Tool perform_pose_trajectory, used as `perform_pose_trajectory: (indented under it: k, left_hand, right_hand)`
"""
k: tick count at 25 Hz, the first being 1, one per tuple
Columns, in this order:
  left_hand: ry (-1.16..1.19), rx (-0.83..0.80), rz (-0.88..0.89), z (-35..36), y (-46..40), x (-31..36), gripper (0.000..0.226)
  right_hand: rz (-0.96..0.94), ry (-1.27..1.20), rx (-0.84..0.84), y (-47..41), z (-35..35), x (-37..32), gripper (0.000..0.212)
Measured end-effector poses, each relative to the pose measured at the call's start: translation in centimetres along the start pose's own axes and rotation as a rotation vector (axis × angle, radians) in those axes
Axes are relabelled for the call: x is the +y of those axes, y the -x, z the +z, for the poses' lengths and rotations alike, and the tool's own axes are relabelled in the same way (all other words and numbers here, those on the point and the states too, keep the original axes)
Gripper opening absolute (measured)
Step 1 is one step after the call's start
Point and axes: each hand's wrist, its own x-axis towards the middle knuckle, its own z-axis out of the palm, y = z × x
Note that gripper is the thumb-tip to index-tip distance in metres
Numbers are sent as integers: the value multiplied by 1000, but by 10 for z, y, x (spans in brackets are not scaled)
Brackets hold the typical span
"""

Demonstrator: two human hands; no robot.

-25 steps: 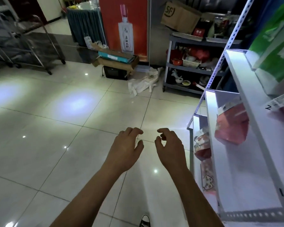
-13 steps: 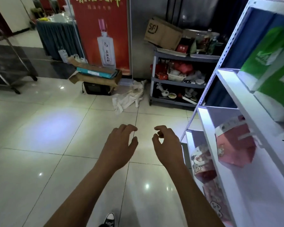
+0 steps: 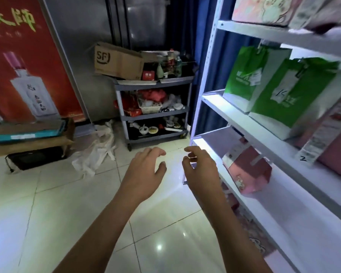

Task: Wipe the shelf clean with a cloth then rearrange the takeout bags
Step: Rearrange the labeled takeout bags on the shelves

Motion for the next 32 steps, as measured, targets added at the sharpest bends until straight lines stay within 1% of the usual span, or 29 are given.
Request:
perform_pose_trajectory:
  k: [4, 8, 12, 16, 19, 26, 32]
  left_hand:
    - [15, -79, 123, 24, -74, 9, 27]
    - [30, -158, 258, 44, -142, 19, 26]
    - [63, -136, 338, 57, -201, 24, 23]
    - [105, -202, 410, 77, -242, 38, 24]
    - [147, -238, 531, 88, -280, 59, 25]
    - [245, -293, 746, 85, -372, 75, 27]
    - [306, -309, 921, 75, -431, 88, 28]
  right_hand:
    - [45, 29, 132, -54, -11, 15, 25]
    - [113, -1, 234, -106, -27, 30, 19]
    - [124, 39, 296, -152, -41, 41, 24]
    - [186, 84, 339, -173, -53, 48, 21]
    - [217, 142, 455, -200, -70, 51, 21]
    - [180, 279, 673, -259, -77, 21, 22]
    - [184, 395, 811, -293, -81, -16, 21]
